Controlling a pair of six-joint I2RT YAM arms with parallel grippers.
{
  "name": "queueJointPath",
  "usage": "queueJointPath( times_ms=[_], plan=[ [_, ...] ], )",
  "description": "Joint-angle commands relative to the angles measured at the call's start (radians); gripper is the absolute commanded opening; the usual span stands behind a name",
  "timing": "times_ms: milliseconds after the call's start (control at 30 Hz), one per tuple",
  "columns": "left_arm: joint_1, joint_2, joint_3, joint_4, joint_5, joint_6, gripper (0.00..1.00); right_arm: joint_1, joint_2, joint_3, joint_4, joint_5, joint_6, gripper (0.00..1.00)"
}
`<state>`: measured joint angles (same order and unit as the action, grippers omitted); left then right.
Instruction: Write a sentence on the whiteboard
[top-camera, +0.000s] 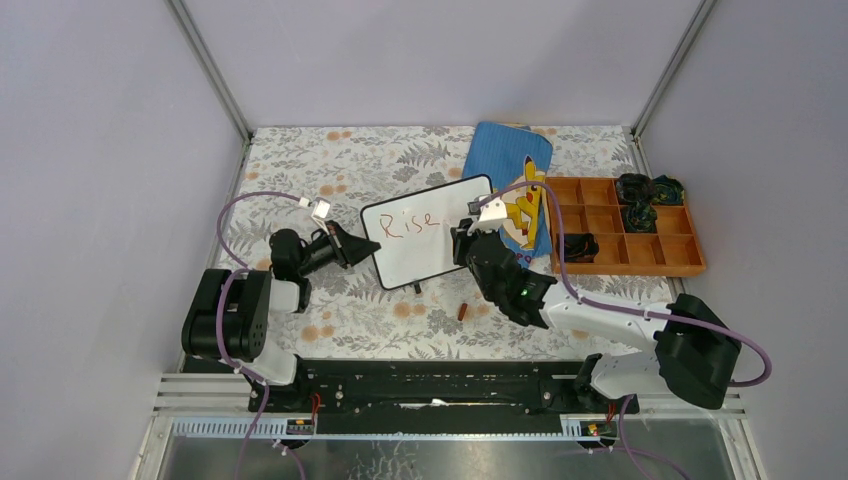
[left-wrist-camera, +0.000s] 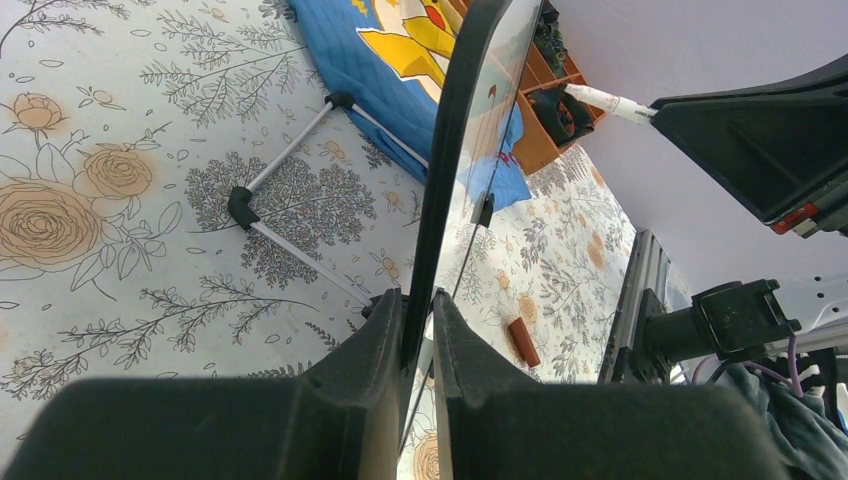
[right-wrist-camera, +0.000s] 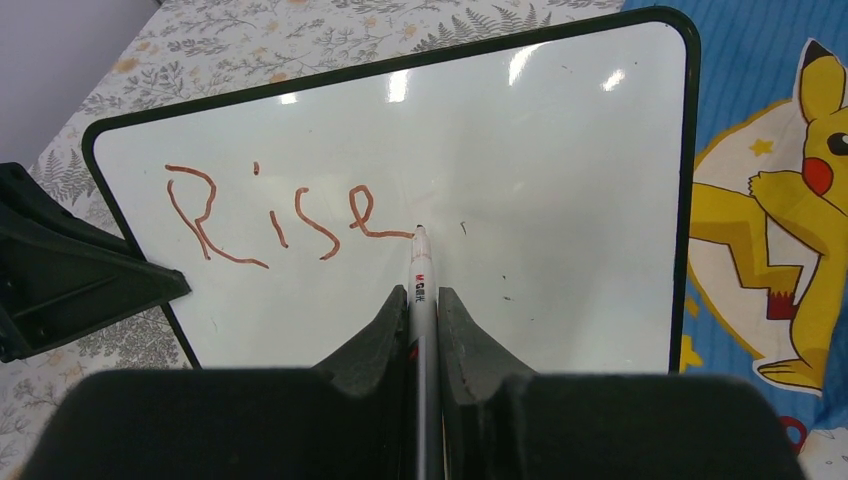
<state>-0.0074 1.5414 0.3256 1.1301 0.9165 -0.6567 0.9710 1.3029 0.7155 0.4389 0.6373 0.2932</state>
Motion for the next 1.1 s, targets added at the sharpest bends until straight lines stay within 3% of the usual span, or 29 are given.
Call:
queueJointPath(
  times_ms=[0, 1067],
  plan=[
    [-0.017, -0.006, 0.007, -0.076, -0.032, 0.040, 0.00, -0.015, 0.010, 0.026, 0.046, 0.009, 0.014, 0.00],
    [-0.017, -0.007, 0.010, -0.084, -0.032, 0.044, 0.00, -0.061, 0.109, 0.081, 0.024, -0.042, 0.035, 0.00]
  ],
)
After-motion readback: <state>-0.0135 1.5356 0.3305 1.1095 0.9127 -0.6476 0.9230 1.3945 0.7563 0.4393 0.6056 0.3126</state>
